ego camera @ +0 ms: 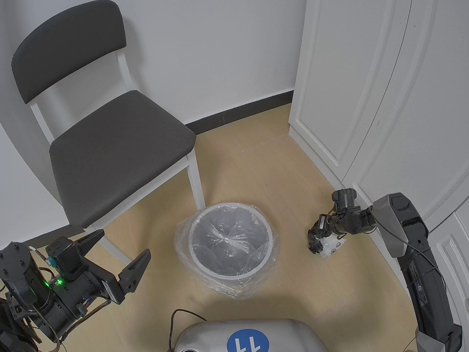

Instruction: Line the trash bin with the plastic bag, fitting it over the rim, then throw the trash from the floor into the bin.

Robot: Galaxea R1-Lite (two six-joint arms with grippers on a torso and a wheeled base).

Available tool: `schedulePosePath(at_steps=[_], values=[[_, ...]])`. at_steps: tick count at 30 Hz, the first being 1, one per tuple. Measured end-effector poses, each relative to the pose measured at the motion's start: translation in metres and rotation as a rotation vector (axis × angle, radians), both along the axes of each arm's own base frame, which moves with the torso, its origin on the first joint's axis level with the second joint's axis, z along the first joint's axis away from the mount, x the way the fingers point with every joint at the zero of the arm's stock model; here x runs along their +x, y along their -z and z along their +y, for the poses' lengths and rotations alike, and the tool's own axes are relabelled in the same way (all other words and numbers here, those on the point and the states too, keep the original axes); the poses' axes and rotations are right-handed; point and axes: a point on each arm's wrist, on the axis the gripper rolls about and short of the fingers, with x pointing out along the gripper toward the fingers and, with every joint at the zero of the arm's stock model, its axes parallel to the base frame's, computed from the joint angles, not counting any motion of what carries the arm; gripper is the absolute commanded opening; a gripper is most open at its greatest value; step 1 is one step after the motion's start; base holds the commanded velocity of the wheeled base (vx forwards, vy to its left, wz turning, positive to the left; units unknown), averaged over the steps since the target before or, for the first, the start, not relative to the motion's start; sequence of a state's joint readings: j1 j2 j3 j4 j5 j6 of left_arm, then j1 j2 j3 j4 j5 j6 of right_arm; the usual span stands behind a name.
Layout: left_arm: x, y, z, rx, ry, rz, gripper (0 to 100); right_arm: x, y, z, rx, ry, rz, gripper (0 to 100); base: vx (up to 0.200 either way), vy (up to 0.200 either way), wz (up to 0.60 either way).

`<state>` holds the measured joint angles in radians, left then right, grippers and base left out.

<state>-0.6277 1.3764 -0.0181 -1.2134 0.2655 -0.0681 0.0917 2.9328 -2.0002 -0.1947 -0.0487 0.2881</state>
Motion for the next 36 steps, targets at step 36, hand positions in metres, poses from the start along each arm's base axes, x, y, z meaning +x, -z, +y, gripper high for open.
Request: schedulePosePath(at_steps=[36], values=[[-0.002,-0.004,0.002,-0.01,0.002,-0.022,100,-0.188,-0.297,0.174,0.196,-0.425,-0.322,0,0.0,0.0,0.0]])
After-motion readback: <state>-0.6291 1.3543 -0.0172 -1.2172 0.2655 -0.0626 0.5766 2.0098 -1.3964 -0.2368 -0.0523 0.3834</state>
